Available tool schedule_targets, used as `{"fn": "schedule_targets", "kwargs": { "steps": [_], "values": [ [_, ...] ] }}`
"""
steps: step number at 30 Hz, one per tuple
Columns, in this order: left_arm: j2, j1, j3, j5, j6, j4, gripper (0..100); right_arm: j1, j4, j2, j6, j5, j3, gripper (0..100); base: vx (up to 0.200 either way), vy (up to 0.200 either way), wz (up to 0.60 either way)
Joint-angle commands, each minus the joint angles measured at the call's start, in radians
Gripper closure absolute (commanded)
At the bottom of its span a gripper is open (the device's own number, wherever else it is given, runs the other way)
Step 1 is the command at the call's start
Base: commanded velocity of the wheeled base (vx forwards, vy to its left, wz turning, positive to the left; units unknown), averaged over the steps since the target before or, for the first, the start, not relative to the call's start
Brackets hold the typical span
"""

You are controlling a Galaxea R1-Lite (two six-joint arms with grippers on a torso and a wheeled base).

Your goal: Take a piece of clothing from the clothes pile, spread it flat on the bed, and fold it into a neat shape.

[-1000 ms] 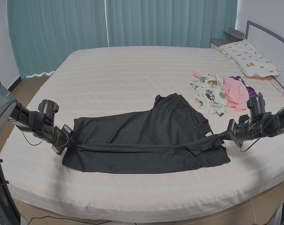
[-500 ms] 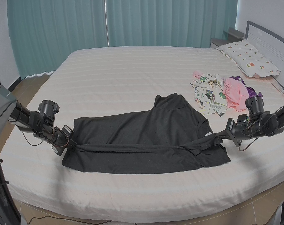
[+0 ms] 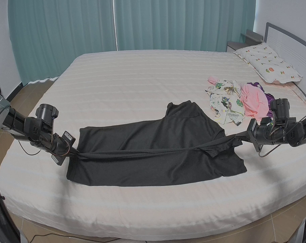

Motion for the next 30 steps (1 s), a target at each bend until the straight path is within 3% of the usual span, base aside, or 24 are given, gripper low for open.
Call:
{"fn": "schedule_targets", "kwargs": {
  "steps": [1, 13, 14, 15, 30],
  "values": [
    [-0.046, 0.004, 0.006, 0.0, 0.0, 0.0, 100, 0.0, -0.002, -0.009, 0.0, 0.002, 0.008, 100, 0.0, 0.0, 0.0],
    [0.075, 0.004, -0.063, 0.0, -0.006, -0.01, 100, 0.017, 0.0, 0.042, -0.008, 0.002, 0.033, 100, 0.0, 0.0, 0.0],
    [0.079, 0.004, -0.066, 0.0, -0.006, -0.01, 0, 0.015, 0.0, 0.042, -0.008, 0.002, 0.038, 100, 0.0, 0.0, 0.0],
    [0.092, 0.004, -0.075, 0.0, -0.008, -0.01, 0, 0.017, 0.003, 0.04, -0.008, 0.004, 0.053, 0, 0.0, 0.0, 0.0],
    [0.003, 0.022, -0.028, -0.002, -0.008, -0.003, 0, -0.013, 0.021, 0.045, -0.003, -0.007, 0.107, 0, 0.0, 0.0, 0.0]
  ]
}}
